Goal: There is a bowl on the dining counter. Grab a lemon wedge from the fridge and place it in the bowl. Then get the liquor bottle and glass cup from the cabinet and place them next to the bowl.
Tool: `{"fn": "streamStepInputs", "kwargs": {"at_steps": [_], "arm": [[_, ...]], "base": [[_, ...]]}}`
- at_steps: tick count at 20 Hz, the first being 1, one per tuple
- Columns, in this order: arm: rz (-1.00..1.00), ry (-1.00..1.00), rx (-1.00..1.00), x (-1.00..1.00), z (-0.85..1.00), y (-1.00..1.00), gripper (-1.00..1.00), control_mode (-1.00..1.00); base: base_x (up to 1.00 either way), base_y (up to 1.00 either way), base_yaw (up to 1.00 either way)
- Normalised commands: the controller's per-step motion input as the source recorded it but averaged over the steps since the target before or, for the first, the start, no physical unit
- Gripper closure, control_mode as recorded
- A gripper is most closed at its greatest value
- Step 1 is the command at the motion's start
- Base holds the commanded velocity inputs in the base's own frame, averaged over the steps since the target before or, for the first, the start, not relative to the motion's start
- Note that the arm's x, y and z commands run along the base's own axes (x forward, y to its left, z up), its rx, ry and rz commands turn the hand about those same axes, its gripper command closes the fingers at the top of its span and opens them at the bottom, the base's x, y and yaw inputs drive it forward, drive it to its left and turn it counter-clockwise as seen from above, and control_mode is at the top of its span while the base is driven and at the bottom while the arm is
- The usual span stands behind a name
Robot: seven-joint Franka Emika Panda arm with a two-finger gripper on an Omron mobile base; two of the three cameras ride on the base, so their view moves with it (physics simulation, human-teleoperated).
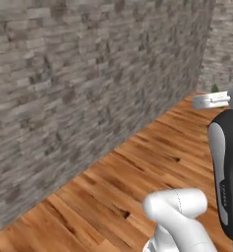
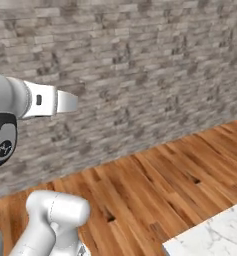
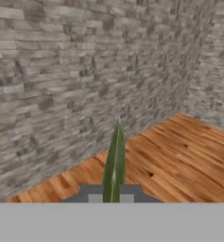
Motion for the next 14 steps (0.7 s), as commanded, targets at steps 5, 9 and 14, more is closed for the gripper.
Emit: {"fn": "streamStepInputs", "kwargs": {"at_steps": [5, 9, 14], "arm": [[0.0, 0.0, 0.0, 0.0, 0.0, 0.0, 1.0, 1.0], [0.0, 0.0, 0.0, 0.0, 0.0, 0.0, 1.0, 1.0], [0.0, 0.0, 0.0, 0.0, 0.0, 0.0, 1.0, 1.0]], "base": [[0.75, 0.0, -0.64], [0.73, 0.0, -0.63], [0.7, 0.0, -0.63]]}}
